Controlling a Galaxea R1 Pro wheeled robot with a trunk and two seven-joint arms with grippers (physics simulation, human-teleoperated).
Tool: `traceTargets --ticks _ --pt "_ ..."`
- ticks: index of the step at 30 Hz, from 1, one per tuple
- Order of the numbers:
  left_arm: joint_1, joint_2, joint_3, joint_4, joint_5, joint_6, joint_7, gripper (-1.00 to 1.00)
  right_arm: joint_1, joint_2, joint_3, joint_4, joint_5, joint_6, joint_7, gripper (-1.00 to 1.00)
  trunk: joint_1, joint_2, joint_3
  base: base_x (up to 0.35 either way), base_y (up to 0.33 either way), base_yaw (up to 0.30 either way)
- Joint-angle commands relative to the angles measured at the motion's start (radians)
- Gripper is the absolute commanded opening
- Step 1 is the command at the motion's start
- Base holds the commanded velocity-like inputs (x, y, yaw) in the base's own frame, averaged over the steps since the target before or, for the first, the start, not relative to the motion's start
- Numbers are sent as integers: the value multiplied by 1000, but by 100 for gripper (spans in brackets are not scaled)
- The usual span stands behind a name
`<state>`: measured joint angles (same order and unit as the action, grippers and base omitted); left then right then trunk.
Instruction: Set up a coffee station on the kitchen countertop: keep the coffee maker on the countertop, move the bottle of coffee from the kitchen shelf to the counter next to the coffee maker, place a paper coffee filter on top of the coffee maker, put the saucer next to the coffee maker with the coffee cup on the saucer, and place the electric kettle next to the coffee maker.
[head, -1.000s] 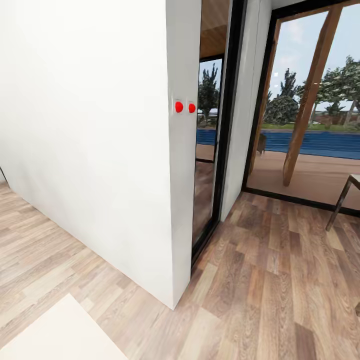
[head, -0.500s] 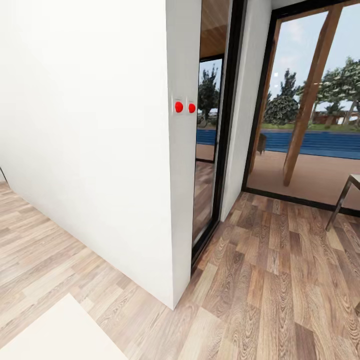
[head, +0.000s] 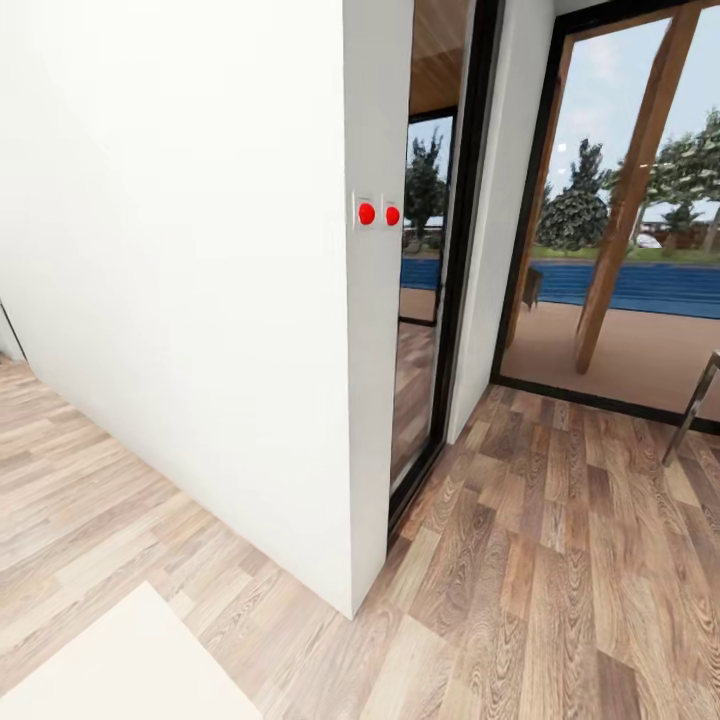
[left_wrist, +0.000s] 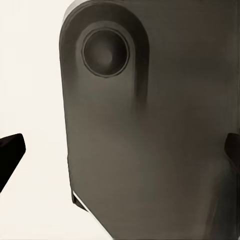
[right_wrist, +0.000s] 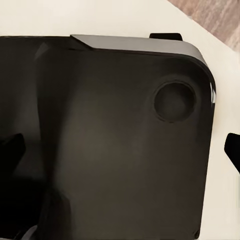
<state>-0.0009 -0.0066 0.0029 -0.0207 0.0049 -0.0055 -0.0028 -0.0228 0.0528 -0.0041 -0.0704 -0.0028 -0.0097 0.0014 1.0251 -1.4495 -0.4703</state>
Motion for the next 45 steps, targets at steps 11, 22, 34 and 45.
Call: traceTargets --ticks 11,22,34,45 --pt "-1 -1 -5 -5 -7 -42 -1 100 0 -1 0 0 1 -16 0 100 0 0 -6 -15 -7 242" --pt "-1 -3 2 -4 -1 -108 0 100 0 -2 0 0 1 -36 0 100 0 0 -11 -235 -159 246" --pt "-1 -2 10 -4 7 -109 1 100 0 -3 1 -3 2 -36 2 100 0 0 -17 -254 -165 248" --pt "1 -3 3 -1 1 -111 -7 100 0 -4 6 -12 6 -36 3 100 0 0 -26 -15 -8 246"
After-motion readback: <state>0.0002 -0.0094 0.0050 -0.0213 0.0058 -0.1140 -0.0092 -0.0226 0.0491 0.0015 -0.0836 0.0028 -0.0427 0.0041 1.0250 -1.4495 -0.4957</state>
